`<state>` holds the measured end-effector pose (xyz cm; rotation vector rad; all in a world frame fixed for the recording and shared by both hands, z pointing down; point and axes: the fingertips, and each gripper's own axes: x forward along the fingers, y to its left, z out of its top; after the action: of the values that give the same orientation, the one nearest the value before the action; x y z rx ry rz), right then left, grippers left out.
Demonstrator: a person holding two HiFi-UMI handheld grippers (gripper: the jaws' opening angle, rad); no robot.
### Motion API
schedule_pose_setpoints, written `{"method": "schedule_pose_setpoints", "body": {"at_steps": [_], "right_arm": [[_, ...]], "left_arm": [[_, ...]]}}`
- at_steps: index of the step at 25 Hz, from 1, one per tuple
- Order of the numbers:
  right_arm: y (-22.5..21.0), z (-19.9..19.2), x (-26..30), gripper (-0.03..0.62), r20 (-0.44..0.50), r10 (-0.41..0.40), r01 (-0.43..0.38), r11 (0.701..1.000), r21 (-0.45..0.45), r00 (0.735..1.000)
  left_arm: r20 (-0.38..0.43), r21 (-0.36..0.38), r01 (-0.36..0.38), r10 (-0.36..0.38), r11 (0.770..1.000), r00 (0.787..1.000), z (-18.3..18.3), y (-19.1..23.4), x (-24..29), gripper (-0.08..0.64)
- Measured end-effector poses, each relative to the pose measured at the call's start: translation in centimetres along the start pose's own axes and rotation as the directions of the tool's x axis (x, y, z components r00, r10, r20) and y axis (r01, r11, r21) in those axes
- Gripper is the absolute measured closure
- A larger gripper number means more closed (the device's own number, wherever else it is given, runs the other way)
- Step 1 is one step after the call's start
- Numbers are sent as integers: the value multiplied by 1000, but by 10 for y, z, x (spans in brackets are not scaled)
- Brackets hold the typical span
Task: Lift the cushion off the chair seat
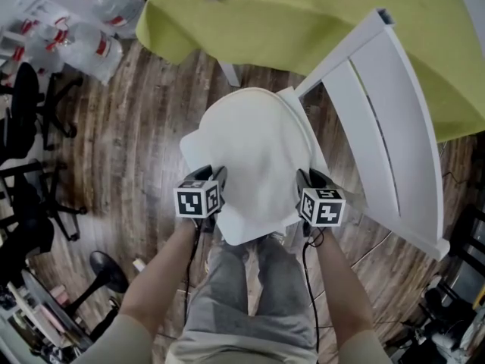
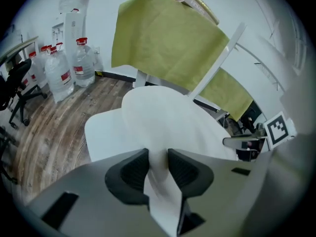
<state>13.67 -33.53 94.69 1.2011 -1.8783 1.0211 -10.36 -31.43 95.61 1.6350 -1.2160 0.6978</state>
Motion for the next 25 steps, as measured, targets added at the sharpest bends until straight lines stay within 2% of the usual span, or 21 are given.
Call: {"method": "schedule_pose_setpoints", "body": {"at_steps": [3,6,11,15,25], "right_arm": [[10,-2,-16,491,-9,-22,22,999,-34,1000],[21,1,-38,491,-5,-25,25,999,-32,1000],[47,29,-90,491,51,-6,9,999,-50,999],[65,53,-144,491,87,2,4,997,-73,996],[116,129,-289,489,270,35,5,989,-145,962]], "left_arm": [[35,0,26,-26,1000,999,10,-9,-21,442],[66,-20,43,-42,999,997,17,-16,-48,449],[105,-11,55,-54,998,993,34,-26,-105,449],[139,23,67,-69,998,988,50,-47,-157,450],[293,96,105,-129,990,948,111,-96,-301,451]]}}
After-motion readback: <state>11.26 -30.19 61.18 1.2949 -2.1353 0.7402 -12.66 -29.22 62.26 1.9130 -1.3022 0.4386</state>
